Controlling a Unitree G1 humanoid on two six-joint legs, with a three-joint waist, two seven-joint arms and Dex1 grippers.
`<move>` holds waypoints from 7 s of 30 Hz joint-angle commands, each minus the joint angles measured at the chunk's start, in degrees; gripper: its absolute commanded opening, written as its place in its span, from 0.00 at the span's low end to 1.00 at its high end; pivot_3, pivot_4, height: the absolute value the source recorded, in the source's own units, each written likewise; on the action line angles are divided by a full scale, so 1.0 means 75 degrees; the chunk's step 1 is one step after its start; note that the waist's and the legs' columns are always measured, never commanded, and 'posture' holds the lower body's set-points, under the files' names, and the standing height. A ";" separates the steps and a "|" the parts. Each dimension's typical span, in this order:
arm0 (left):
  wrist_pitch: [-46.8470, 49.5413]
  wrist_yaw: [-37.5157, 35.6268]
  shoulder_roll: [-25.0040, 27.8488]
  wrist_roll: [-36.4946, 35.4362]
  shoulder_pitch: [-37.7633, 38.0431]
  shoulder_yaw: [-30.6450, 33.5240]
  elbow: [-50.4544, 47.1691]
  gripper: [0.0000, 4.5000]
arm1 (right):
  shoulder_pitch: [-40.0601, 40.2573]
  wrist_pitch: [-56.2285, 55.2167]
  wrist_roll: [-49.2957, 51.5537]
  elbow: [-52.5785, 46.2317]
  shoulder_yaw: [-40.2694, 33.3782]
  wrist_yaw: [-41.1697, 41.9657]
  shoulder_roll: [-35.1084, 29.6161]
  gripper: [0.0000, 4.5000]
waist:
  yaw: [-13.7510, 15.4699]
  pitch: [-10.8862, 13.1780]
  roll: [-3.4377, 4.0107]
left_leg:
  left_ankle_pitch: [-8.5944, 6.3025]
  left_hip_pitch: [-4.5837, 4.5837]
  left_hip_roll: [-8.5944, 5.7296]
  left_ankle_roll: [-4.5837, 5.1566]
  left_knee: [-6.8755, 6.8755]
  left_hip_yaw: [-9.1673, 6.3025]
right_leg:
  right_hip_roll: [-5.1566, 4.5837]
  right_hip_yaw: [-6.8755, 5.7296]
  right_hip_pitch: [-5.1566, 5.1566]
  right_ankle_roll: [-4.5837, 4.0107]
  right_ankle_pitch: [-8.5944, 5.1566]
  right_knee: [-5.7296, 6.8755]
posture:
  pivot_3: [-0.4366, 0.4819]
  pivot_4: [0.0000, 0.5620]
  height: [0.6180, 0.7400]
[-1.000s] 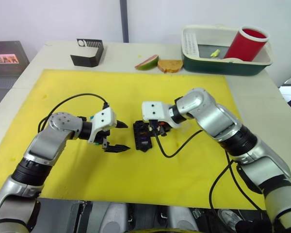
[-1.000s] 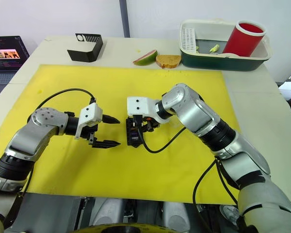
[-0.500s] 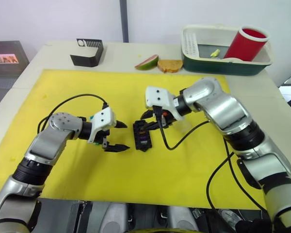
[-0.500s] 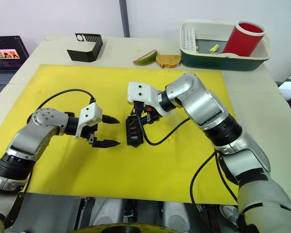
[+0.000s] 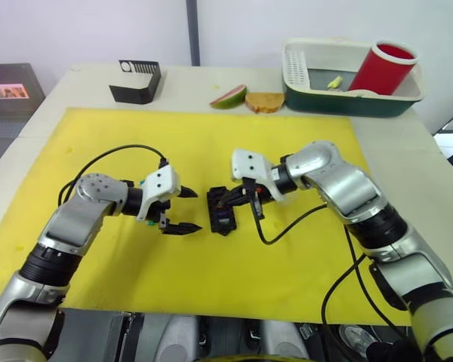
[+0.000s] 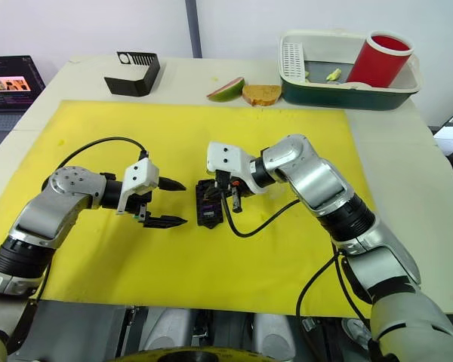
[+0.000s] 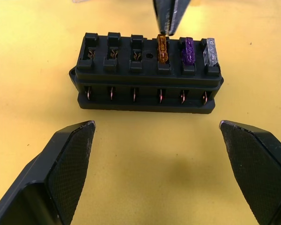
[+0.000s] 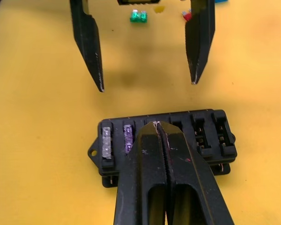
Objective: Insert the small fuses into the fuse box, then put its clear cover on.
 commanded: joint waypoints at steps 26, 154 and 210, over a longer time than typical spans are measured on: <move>0.0092 0.0081 -0.0082 -0.0298 -0.0272 0.0333 -0.0173 1.00 | 0.0405 -0.0518 -0.0068 -0.0066 -0.0175 0.0101 0.0036 0.01 | 0.0006 -0.0001 -0.0001 | 0.0000 0.0014 0.0000 0.0001 0.0000 0.0000 | 0.0001 0.0000 0.0015 0.0000 0.0000 -0.0001 | 0.48 0.27 1.00; 0.0866 -0.1540 -0.0580 0.0733 -0.3671 0.2514 0.9890 0.31 | 0.1374 0.0944 0.2764 -0.2920 -0.2340 -0.1609 -0.1860 1.00 | 0.0198 -0.0004 -0.0022 | -0.0010 -0.0010 -0.0015 0.0021 0.0020 0.0008 | -0.0010 -0.0003 0.0001 0.0024 0.0013 -0.0005 | 0.48 0.27 1.00; 0.1820 -0.2479 -0.0248 0.0349 -0.2391 0.2185 0.8340 0.50 | 0.1435 0.0829 0.2438 -0.2924 -0.2019 -0.1709 -0.1825 1.00 | 0.0013 -0.0004 -0.0023 | -0.0009 -0.0005 -0.0006 0.0018 0.0018 0.0008 | -0.0008 -0.0001 -0.0002 0.0024 0.0013 0.0005 | 0.48 0.27 1.00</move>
